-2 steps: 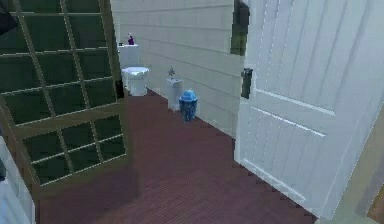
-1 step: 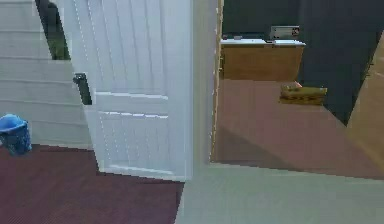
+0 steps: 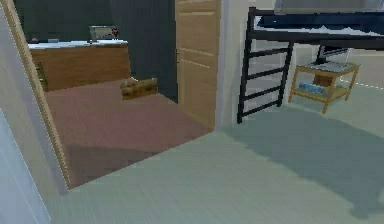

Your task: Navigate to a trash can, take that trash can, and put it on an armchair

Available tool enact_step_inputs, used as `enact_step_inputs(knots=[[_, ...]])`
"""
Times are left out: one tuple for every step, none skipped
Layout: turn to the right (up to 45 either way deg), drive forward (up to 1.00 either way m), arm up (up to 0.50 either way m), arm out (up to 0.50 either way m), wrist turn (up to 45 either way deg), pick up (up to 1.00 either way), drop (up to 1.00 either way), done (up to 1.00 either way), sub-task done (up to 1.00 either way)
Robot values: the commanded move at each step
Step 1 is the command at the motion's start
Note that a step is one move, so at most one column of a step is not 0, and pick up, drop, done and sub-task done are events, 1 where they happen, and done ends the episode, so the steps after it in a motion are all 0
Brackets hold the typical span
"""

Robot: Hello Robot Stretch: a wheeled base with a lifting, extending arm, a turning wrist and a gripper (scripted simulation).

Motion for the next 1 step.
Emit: enact_step_inputs(knots=[[6.0, 0.00, 0.00, 0.00, 0.0, 0.00, 0.00, 0.00, 0.00]])
